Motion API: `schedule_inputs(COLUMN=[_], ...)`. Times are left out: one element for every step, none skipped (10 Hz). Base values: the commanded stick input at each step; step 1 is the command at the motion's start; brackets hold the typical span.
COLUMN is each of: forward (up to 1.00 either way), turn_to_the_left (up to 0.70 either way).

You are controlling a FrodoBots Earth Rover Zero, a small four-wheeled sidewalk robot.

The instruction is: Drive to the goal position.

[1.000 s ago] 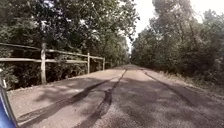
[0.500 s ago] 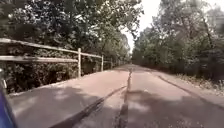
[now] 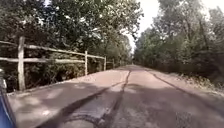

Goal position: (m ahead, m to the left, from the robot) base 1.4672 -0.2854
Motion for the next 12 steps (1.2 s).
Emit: schedule_inputs(forward=[0.7, 0.7, 0.7, 0.7, 0.7, 0.7, 0.7, 0.7, 0.7, 0.7, 0.7, 0.7], turn_to_the_left=[0.0, 0.0, 0.0, 0.0, 0.0, -0.22, -0.25, -0.3, -0.32, -0.32, -0.28, -0.13])
